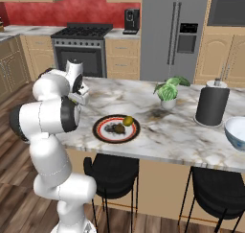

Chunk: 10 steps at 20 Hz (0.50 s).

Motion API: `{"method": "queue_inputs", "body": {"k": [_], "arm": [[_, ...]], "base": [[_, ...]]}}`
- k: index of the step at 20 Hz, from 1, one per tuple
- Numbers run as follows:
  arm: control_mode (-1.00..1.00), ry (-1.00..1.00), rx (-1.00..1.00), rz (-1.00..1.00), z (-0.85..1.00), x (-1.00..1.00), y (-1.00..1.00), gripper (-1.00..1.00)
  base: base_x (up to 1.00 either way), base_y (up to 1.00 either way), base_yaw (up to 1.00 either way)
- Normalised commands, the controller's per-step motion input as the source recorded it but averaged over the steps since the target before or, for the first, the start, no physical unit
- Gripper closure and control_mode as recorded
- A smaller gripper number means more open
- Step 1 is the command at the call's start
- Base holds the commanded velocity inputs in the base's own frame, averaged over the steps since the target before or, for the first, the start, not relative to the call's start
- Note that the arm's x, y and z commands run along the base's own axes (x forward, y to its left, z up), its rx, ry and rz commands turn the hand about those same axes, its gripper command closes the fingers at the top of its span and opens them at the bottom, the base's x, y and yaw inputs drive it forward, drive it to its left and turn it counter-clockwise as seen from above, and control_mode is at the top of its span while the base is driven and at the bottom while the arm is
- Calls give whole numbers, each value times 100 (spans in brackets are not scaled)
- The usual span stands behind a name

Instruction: Take the fruits from the plate on the dining counter and place two fruits in each bowl.

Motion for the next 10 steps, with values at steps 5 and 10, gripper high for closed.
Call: {"method": "queue_inputs", "body": {"k": [5, 10], "arm": [[-100, 2, -14, 26, -6, -1, 48, 100], [-100, 0, -18, 14, -25, 0, 7, 100]], "base": [[0, 0, 0], [0, 0, 0]]}}
